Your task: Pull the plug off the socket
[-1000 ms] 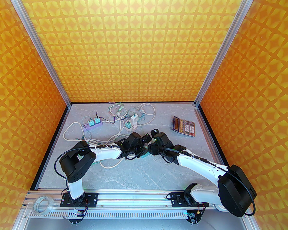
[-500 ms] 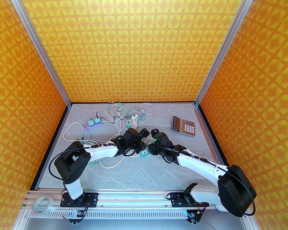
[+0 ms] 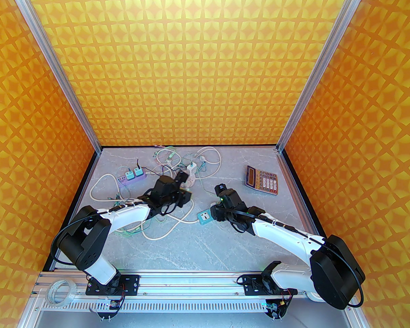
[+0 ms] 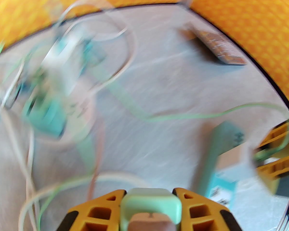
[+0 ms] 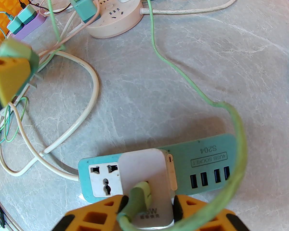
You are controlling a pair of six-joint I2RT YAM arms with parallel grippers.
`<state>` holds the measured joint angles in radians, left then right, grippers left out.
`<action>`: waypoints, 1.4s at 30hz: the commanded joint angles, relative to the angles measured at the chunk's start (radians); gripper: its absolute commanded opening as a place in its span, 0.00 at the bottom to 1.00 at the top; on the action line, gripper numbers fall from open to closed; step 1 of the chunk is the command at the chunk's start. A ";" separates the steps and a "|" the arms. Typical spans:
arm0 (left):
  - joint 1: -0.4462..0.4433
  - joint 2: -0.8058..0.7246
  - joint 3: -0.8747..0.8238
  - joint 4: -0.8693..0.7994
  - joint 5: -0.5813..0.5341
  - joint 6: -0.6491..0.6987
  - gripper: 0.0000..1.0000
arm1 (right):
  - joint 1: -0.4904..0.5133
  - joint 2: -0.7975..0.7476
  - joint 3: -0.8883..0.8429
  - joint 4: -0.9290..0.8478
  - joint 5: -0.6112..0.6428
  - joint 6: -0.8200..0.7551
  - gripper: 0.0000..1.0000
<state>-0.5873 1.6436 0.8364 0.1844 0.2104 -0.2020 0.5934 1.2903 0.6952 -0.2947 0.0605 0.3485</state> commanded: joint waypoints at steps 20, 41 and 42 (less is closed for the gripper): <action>0.043 0.075 -0.037 0.008 0.029 -0.133 0.62 | 0.000 -0.008 -0.054 -0.103 -0.001 0.000 0.47; -0.041 -0.239 -0.160 0.071 0.055 -0.381 0.94 | 0.006 0.101 0.100 -0.146 0.075 -0.079 0.53; -0.051 -0.237 -0.176 0.107 0.055 -0.412 0.91 | 0.010 0.114 0.112 -0.146 0.084 -0.088 0.52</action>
<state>-0.6113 1.4151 0.7010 0.2092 0.2409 -0.5190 0.5945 1.3712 0.7673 -0.4294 0.1009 0.2977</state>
